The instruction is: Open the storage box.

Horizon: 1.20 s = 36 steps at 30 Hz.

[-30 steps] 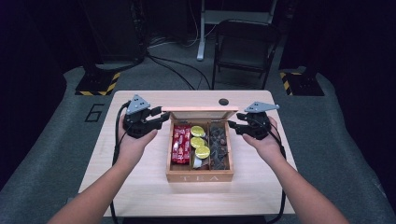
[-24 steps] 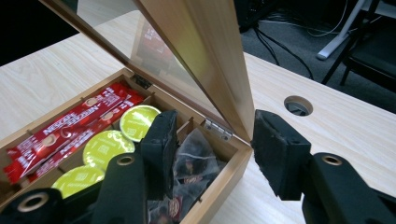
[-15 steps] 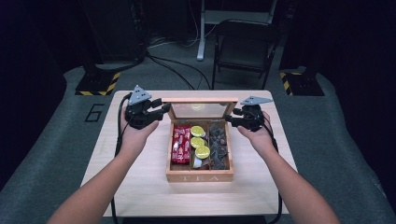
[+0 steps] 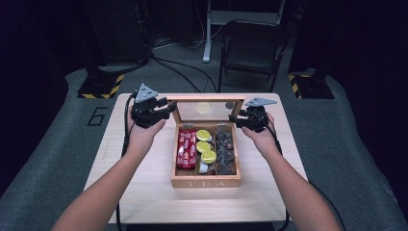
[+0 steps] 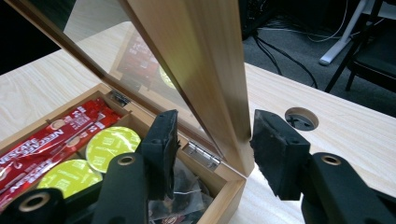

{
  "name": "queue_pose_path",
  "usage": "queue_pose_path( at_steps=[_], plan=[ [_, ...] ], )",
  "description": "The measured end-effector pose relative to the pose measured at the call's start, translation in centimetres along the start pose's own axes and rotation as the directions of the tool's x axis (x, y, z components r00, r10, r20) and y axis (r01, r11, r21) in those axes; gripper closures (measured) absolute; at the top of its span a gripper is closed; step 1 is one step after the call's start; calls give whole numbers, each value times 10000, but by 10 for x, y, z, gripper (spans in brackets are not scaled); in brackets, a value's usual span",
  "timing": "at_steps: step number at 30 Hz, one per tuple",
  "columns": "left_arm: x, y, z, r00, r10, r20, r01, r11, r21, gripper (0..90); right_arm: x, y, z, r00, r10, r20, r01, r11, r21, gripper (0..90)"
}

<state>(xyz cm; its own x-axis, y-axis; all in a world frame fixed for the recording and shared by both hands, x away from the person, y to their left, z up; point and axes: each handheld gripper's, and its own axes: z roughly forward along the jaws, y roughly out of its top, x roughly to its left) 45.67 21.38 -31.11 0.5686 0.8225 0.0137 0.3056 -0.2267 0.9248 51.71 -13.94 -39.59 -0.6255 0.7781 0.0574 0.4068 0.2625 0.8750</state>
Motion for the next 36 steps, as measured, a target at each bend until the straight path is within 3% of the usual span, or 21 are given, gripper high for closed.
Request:
queue_pose_path(
  at_steps=[13, 17, 25, 29, 36],
  plan=[
    [5, 4, 9, 9998, -91, -203, 89, 9999, -102, 603, -8, -4, 16, 9999, 3, -131, -6, 9998, -197, 501],
    [5, 3, 16, 9996, -41, -270, 45, 9999, 128, 612, -9, -5, 20, 9999, 134, -47, -135, 9999, -91, 498],
    [6, 4, 22, 9986, -173, -509, 172, 9999, -10, 616, -10, -5, 25, 10000, 36, 34, -36, 9999, 106, 546],
    [6, 0, 22, 9988, -252, -420, 253, 9997, 7, 570, -13, -4, 25, 9998, 99, -176, -96, 9998, 172, 547],
    [9, -15, 17, 9988, -240, -435, 244, 9997, 95, 533, -14, -2, 30, 9994, 343, 14, -343, 9994, 52, 543]
  ],
)
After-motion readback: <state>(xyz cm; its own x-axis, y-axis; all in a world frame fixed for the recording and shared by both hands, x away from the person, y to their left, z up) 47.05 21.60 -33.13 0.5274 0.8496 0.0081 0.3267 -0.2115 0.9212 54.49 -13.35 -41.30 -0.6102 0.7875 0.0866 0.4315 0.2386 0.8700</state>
